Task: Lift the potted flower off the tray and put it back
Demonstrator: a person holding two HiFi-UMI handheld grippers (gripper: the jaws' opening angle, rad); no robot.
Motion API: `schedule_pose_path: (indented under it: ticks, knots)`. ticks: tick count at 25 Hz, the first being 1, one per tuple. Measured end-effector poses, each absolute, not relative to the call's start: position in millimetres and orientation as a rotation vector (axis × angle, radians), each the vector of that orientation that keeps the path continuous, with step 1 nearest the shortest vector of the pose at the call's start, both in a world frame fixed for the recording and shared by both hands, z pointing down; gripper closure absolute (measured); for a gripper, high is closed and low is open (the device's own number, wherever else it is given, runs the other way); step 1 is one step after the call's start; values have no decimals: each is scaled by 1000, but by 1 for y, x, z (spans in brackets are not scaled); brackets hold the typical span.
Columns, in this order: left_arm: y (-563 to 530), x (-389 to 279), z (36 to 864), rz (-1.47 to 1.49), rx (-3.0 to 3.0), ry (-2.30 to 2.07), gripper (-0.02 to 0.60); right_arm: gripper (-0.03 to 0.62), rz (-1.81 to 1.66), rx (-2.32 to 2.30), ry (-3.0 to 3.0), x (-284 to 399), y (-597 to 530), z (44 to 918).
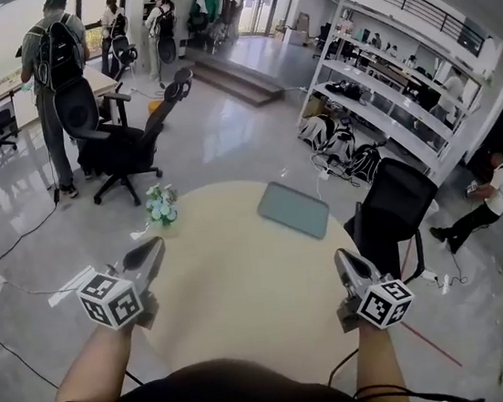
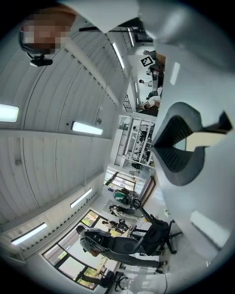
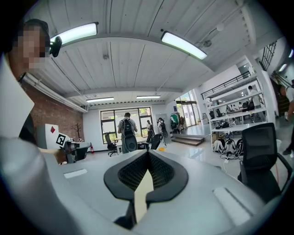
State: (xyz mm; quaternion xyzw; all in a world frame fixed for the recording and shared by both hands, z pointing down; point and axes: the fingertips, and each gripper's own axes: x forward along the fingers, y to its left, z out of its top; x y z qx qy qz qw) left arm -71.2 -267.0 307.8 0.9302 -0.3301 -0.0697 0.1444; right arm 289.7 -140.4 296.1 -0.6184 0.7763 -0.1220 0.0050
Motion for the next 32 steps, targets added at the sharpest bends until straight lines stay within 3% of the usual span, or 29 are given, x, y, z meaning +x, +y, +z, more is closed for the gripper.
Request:
schedule_pose_path:
  ticks: [7, 12, 20, 23, 26, 32]
  knots:
    - [-274, -69, 318, -170, 2671, -1010, 572, 580, -383, -1953, 2412, 294, -139, 299]
    - [-295, -72, 341, -114, 2618, -1063, 472, 579, -401, -1962, 2411, 295, -140, 304]
    - [-354, -69, 419, 55, 2533, -1220, 391, 579, -458, -1980, 2416, 299, -154, 320]
    - [-384, -66, 461, 138, 2475, -1261, 337, 580, -476, -1982, 2416, 303, -168, 329]
    - [-413, -62, 504, 228, 2428, -1296, 228, 580, -508, -1982, 2426, 302, -179, 341]
    - [-463, -63, 598, 350, 2307, -1372, 73, 579, -602, -1973, 2446, 291, -196, 381]
